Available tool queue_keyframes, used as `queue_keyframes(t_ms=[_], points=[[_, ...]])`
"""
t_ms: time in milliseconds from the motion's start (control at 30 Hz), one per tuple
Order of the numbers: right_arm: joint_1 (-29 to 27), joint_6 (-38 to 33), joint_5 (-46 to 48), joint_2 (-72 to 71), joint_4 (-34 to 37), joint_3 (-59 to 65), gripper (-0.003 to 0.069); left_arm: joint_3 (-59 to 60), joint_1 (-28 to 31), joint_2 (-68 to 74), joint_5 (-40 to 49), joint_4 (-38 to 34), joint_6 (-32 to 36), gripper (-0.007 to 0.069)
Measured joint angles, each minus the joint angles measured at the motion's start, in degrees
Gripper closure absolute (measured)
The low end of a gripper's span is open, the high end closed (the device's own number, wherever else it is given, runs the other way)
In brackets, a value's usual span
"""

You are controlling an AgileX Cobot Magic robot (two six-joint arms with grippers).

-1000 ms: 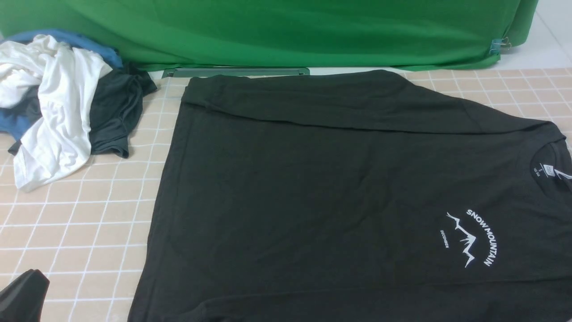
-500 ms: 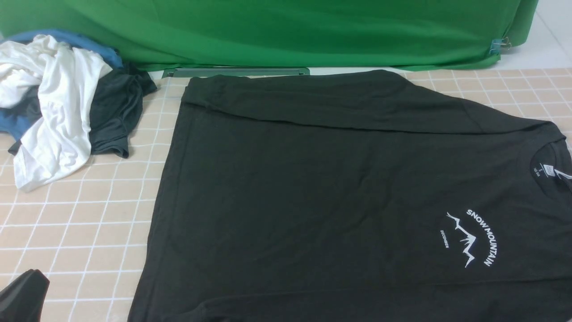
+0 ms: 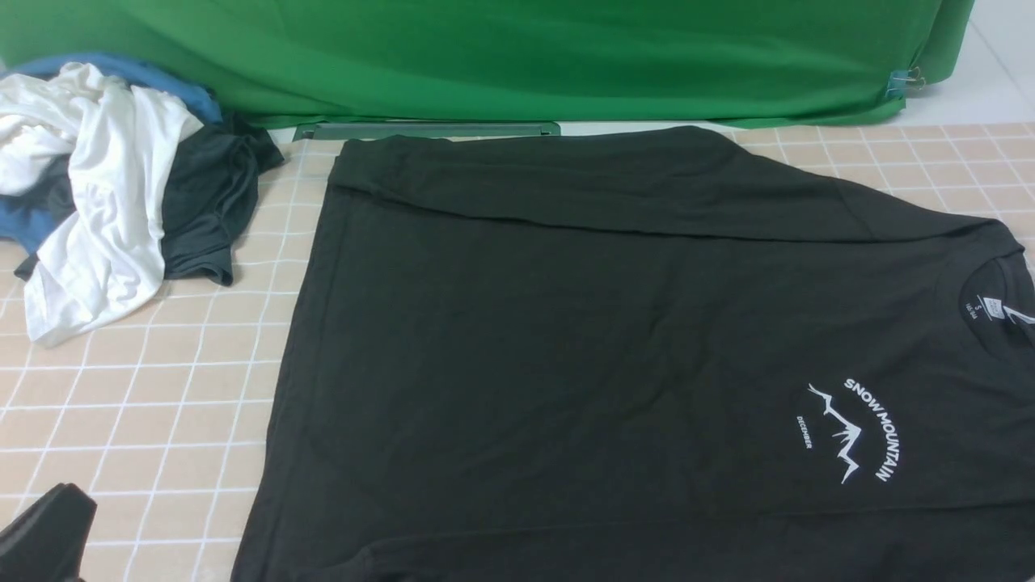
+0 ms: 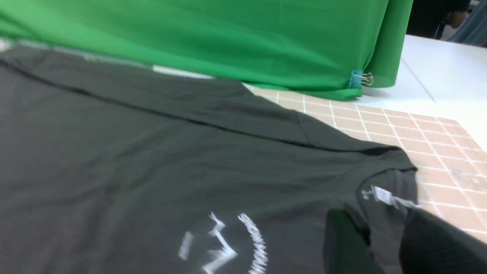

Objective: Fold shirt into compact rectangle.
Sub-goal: 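Grasp the left edge of the dark T-shirt lying flat on the table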

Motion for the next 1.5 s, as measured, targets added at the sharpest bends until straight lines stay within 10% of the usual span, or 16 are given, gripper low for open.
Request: queue_keyframes(t_ms=[233,600,800,1100,1500], points=[[0.00,22.21,-2.00,0.00,14.77,0.00,0.0416,0.00,0.00,0.00,-1.94,-32.74,-16.54,0.0608],[0.04,25.36,-9.26,0.00,17.83,0.00,0.0429,-0.26,0.00,0.00,-4.50,-34.58,-16.43,0.0608],[0.11,18.24,-23.33,2.42,18.32,-5.55,0.0596,-14.75,0.00,4.48,6.16,-27.73,-9.76,0.0608],[0.11,-10.61,25.23,27.36,11.13,-41.37,0.0628,-39.93,0.00,40.95,48.70,-11.86,2.32,0.0608],[0.23,-15.38,44.67,42.02,8.36,-47.46,0.0624,-37.61,-8.45,66.69,42.78,-14.11,10.14,0.0604]])
